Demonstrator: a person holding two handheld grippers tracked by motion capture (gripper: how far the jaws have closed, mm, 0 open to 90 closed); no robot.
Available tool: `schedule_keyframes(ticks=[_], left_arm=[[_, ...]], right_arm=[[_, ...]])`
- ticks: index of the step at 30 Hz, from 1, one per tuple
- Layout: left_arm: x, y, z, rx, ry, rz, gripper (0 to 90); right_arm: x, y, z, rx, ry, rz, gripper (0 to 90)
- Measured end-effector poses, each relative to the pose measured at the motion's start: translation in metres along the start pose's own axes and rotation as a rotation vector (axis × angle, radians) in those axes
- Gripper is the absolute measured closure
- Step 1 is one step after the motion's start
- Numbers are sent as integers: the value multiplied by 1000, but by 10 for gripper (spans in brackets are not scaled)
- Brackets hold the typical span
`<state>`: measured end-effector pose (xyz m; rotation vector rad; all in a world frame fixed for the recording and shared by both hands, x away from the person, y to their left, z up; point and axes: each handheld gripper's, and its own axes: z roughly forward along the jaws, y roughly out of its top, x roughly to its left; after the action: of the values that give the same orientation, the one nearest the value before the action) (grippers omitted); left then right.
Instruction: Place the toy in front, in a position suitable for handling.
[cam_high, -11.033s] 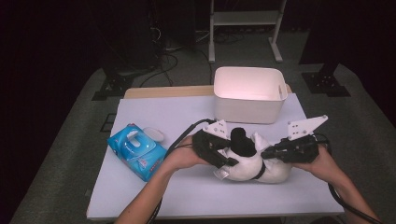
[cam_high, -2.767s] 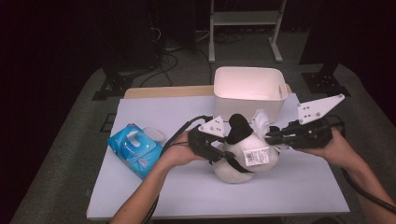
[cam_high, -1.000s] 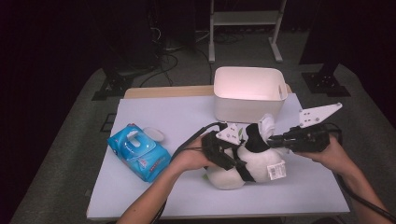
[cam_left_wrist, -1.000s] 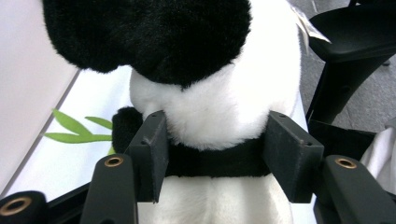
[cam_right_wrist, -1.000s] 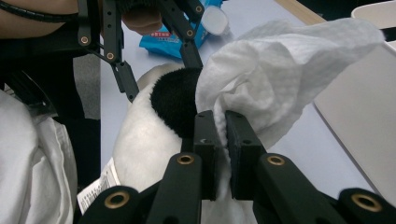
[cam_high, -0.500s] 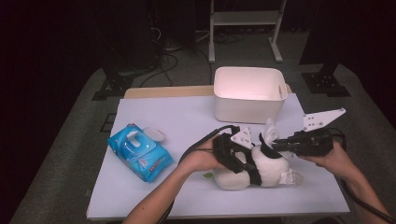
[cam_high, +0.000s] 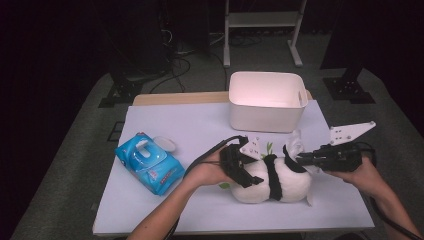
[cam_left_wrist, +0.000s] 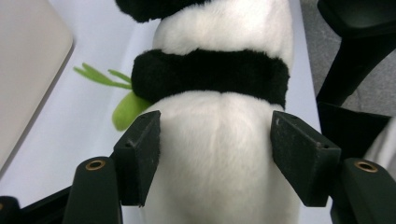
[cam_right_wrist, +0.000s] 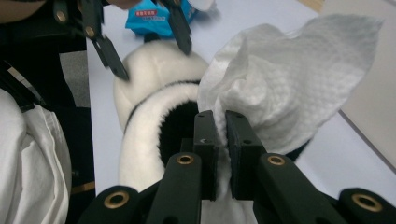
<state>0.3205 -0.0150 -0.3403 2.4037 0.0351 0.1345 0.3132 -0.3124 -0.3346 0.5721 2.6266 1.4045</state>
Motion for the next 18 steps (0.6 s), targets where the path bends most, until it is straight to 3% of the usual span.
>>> schedule_keyframes(ticks=[4,10,14,18], left_arm=[[1,2,1,12,4,5,352],[3,1,1,-13,-6,-7,363],[2,4,3,2,3,7,367],[4,7,4,9,8,1,366]], right_arm=[[4,8,6,19,1,-29,829],[1,1,-4,28,-1,-7,829],[7,3,-3,28,4,-20,828],[16,13,10,45,58,-60,823]])
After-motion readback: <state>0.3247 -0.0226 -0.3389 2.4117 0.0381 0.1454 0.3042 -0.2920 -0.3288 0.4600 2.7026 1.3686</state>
